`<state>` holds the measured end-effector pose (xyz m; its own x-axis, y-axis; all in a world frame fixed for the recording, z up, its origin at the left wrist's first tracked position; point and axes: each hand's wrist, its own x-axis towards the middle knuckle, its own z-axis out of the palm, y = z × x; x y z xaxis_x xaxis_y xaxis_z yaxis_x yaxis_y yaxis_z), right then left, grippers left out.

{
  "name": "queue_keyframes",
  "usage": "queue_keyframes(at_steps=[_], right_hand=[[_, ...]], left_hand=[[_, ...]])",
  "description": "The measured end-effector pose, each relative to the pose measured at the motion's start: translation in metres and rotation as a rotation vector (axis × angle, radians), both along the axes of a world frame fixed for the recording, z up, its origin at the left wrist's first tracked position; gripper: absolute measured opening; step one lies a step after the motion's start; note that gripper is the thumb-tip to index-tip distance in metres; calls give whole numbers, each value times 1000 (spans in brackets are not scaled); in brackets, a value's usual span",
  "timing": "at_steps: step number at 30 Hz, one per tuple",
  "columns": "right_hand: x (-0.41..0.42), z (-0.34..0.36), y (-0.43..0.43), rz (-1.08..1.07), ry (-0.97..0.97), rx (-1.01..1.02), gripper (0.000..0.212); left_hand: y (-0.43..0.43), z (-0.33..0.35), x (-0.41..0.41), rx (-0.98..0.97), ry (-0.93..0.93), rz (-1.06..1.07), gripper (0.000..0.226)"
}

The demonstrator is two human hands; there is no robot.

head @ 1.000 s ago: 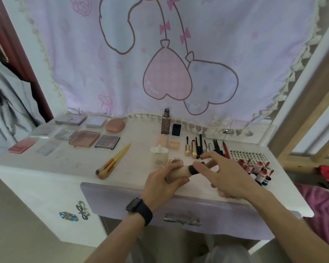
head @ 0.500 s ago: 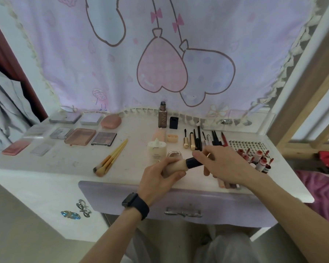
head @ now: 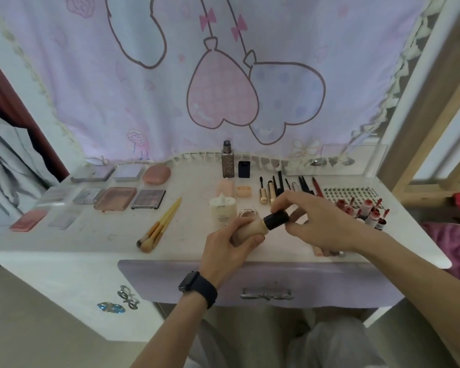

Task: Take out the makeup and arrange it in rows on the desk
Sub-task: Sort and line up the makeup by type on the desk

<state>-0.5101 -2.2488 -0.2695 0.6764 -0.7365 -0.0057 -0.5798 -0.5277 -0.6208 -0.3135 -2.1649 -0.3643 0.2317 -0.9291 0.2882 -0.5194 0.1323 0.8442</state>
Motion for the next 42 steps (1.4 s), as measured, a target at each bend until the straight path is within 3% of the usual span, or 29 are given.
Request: queue_keyframes(at_steps=[6,10,15,19,26,34,42], right_hand=[[7,3,-4,-97,160,-24,37],[4,5,-4,-16,110,-14,13],[6,9,-3,3,99,17,36],[7,9,-5,-7,237,-38,29],[-6,20,-7,58,185,-174,21],[-11,19,-6,47,182,-183,23],[-22,38,-6,45,175,-219,18]], left_hand=[[1,2,-1,-1,-8,6,30],[1,1,0,24,7,9,31],[0,1,0,24,11,9,32],[1,0,0,41,11,4,34],[3,3,1,11,87,-1,39],[5,2,4,24,111,-43,27],[12,8,12,76,180,-98,35]])
